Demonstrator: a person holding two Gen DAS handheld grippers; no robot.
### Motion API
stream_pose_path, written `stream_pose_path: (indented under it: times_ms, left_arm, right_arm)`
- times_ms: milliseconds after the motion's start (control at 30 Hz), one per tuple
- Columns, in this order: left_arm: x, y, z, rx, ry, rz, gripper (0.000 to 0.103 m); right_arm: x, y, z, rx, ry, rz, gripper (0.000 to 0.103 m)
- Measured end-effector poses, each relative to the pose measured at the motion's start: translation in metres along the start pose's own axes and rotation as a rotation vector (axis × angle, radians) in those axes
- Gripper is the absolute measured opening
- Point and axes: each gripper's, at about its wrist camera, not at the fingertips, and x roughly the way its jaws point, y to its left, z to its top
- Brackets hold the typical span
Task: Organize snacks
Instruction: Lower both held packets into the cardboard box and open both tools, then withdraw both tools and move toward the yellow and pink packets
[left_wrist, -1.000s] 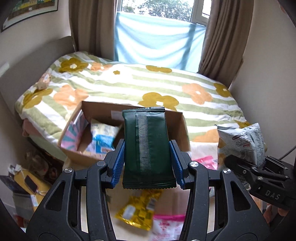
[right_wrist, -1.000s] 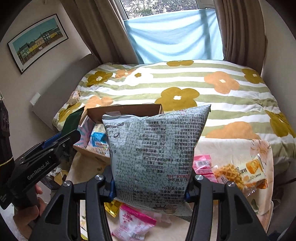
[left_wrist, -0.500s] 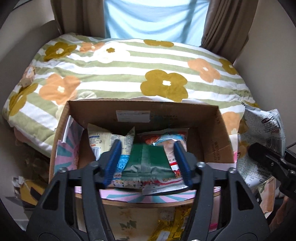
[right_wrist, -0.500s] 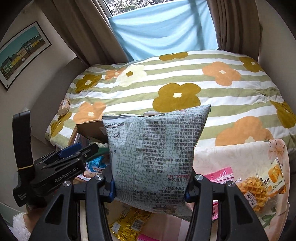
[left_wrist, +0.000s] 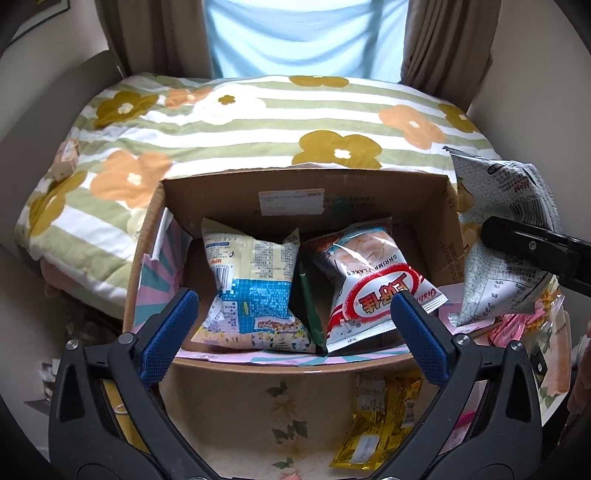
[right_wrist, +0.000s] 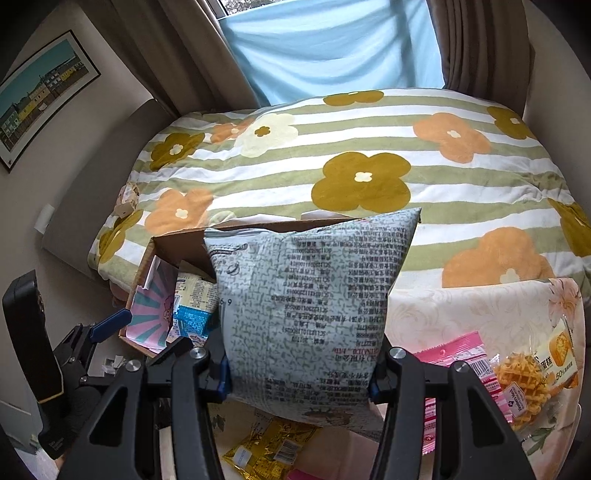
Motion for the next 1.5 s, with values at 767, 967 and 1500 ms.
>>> stream_pose_path:
  times_ms: [767,967,1500]
  left_arm:
    - [-0.018,0.001,-0.017,-0.01,-0.007,-0.03,0.103]
    - [-0.037,-0.011,-0.022,-0.001,-0.035,-0.03,0.103]
    - [-0.063,-0.061,-0.065,-0.063,-0.01,-0.015,0.103]
  right_arm:
    - [0.009,0.004,-0.014,0.082,0.048,0.008,0.092]
    - [-0.022,-0.003,-0.026,0.045,-0.024,-0.06,0.094]
    - [-0.09,-0.062,-0.063,-0.122,-0.018,-0.148,0.095]
